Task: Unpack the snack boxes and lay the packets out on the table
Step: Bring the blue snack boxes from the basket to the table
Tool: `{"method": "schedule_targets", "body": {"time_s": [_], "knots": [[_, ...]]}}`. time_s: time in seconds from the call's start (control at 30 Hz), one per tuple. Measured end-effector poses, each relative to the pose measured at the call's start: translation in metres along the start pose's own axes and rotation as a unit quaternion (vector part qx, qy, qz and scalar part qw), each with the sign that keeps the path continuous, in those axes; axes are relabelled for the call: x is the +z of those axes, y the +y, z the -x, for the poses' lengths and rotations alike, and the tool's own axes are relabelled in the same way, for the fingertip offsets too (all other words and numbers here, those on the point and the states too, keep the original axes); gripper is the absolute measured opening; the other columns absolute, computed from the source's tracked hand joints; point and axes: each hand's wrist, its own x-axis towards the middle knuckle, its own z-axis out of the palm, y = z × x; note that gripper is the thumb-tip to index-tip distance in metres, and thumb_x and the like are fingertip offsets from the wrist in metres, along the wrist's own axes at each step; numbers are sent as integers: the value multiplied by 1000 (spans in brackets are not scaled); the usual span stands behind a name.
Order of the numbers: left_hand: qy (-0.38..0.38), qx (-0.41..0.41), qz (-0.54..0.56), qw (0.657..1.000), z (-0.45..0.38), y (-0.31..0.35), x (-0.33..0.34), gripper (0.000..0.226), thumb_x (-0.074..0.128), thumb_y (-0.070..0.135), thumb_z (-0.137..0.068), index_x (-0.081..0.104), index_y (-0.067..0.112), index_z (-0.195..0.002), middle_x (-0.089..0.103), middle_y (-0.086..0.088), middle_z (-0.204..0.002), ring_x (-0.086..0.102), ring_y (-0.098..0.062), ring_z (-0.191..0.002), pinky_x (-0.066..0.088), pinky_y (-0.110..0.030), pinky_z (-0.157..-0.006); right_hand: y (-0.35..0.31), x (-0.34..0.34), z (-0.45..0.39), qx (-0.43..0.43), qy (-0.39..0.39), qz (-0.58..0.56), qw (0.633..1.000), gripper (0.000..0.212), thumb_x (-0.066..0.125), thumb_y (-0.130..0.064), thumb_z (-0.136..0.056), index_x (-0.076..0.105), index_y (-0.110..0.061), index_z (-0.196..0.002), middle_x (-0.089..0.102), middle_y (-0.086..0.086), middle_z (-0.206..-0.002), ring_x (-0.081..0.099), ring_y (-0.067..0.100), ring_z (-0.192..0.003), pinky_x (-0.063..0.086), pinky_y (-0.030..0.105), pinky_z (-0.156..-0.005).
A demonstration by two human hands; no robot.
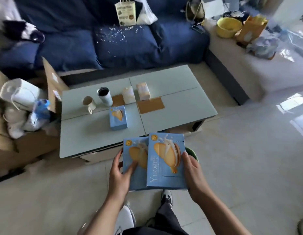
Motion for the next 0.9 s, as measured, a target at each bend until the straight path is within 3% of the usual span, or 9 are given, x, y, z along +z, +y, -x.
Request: {"method": "schedule_targets", "body": {"time_s": [0.07, 0.13, 0.2, 0.3, 0.4, 0.47, 0.53, 0.7, 0.9], "knots": [[27, -2, 1, 1000, -11, 4, 4, 59, 73, 13, -83, 49, 22, -136, 64, 8, -99, 59, 2, -86, 48, -6, -60, -15, 8, -19, -9, -28, 30, 999, 57, 45, -59, -83, 55, -3, -85, 58, 15, -81, 53, 22, -74, 43, 36, -69], [55, -3, 2, 998, -24, 9, 8, 59, 73, 10, -83, 49, 19, -136, 65, 5, -101, 61, -3, -87, 48, -5, -61, -26, 17, -39, -19, -53, 62, 997, 45, 42, -53, -89, 55, -11, -79, 54, 8, -78, 49, 19, -72, 39, 33, -67], [82, -6, 13, 997, -36, 11, 9, 60, 74, 9, -83, 49, 19, -136, 65, -5, -111, 61, -13, -93, 49, -7, -64, -37, 27, -57, -18, -75, 86, 993, 54, 42, -52, -92, 55, -1, -83, 55, 7, -78, 51, 19, -73, 40, 33, -68], [110, -15, 28, 993, -53, 15, 6, 60, 74, 12, -83, 48, 21, -137, 64, -5, -112, 61, -8, -92, 48, -12, -65, -50, 45, -83, -24, -121, 88, 988, 65, 44, -55, -87, 50, 10, -92, 53, 6, -77, 49, 18, -73, 38, 34, -68], [129, -36, 51, 990, -71, 15, 0, 60, 73, 17, -84, 47, 27, -137, 64, -1, -108, 61, -6, -92, 49, -18, -66, -62, 66, -104, -16, -153, 94, 984, 38, 43, -39, -101, 57, -8, -84, 57, 7, -76, 53, 19, -71, 42, 34, -67], [141, -49, 66, 987, -87, 16, -4, 59, 73, 21, -85, 47, 32, -137, 64, 1, -107, 63, -11, -94, 52, -25, -70, -67, 82, -119, -15, -163, 112, 980, 33, 41, -39, -101, 59, -15, -85, 57, 7, -76, 54, 18, -69, 42, 33, -65], [146, -65, 85, 984, -104, 19, -9, 56, 71, 25, -86, 47, 37, -135, 65, -1, -109, 65, -18, -95, 55, -32, -73, -70, 98, -135, -9, -165, 119, 979, 35, 43, -43, -98, 59, -15, -85, 56, 7, -77, 54, 18, -69, 42, 33, -65], [131, -76, 92, 984, -164, 35, -29, 45, 63, 29, -92, 46, 41, -131, 63, 3, -105, 65, -11, -85, 51, -20, -59, -86, 149, -174, -3, -149, 135, 980, 41, 41, -38, -102, 60, -4, -89, 57, 9, -79, 54, 20, -72, 42, 32, -66], [79, -85, 49, 992, -263, 53, -63, 48, 61, 29, -94, 42, 39, -137, 60, 6, -110, 62, -7, -89, 49, -22, -62, -102, 220, -221, 21, -101, 131, 986, 46, 39, -38, -102, 56, 3, -93, 56, 10, -80, 55, 21, -73, 43, 32, -65]]}}
